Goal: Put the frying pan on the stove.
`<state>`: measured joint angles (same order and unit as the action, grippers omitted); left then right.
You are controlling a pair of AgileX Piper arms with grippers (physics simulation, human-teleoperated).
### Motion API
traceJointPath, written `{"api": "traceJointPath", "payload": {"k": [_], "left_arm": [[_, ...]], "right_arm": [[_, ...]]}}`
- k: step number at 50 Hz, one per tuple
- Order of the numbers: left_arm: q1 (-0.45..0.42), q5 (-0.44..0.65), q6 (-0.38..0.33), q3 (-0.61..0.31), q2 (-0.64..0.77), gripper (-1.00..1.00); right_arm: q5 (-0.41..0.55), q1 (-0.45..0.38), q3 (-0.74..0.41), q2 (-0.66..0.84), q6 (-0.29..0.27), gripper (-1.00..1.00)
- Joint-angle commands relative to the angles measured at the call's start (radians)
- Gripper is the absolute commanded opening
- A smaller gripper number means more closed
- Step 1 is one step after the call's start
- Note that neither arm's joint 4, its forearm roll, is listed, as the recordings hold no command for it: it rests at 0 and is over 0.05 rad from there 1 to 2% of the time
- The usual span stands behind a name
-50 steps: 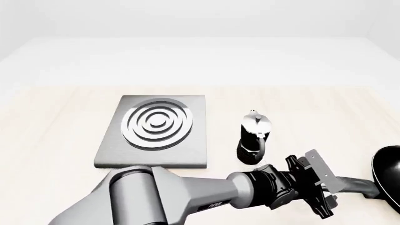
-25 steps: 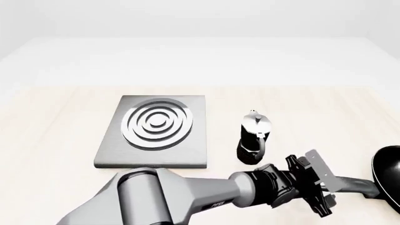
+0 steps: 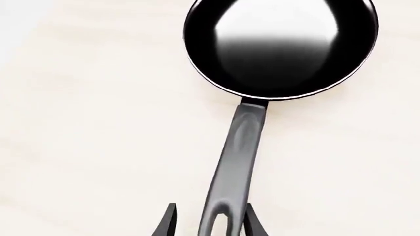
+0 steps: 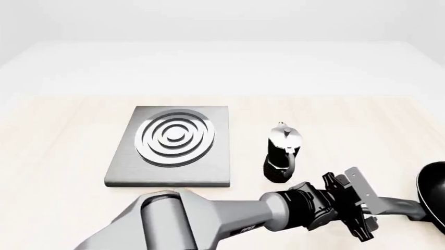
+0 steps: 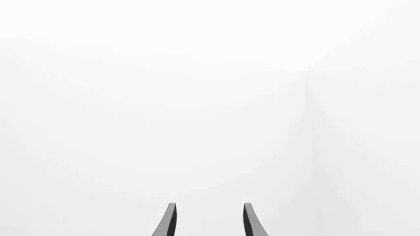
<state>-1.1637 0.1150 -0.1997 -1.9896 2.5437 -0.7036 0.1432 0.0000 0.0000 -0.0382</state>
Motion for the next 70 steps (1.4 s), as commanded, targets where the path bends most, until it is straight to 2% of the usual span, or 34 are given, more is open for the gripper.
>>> {"api": "traceJointPath", "payload": {"k": [1, 2, 20, 36, 55, 59, 70], "left_arm": [[-0.006, 0.006, -0.008, -0.029, 0.015, 1.00], [-0.003, 0.014, -0.010, -0.047, 0.021, -1.00], [0.001, -0.024, -0.004, 0.003, -0.027, -1.00], [0.012, -0.111, 0.016, 0.166, -0.169, -1.00], [0.035, -0.122, 0.018, 0.185, -0.193, -1.00], [0.042, -0.115, 0.009, 0.180, -0.203, -1.00], [0.068, -0.102, -0.013, 0.156, -0.192, -1.00]], "right_arm": [[0.000, 0.003, 0.000, 0.000, 0.003, 1.00], [0.000, 0.002, 0.000, 0.000, 0.003, 1.00], [-0.001, 0.001, 0.000, 0.000, 0.003, 1.00], [-0.004, 0.000, 0.000, 0.000, 0.002, 1.00], [0.004, 0.000, -0.009, 0.000, 0.003, 1.00], [0.058, 0.001, -0.062, 0.000, 0.004, 1.00], [0.101, 0.000, -0.104, 0.000, 0.004, 1.00]]}}
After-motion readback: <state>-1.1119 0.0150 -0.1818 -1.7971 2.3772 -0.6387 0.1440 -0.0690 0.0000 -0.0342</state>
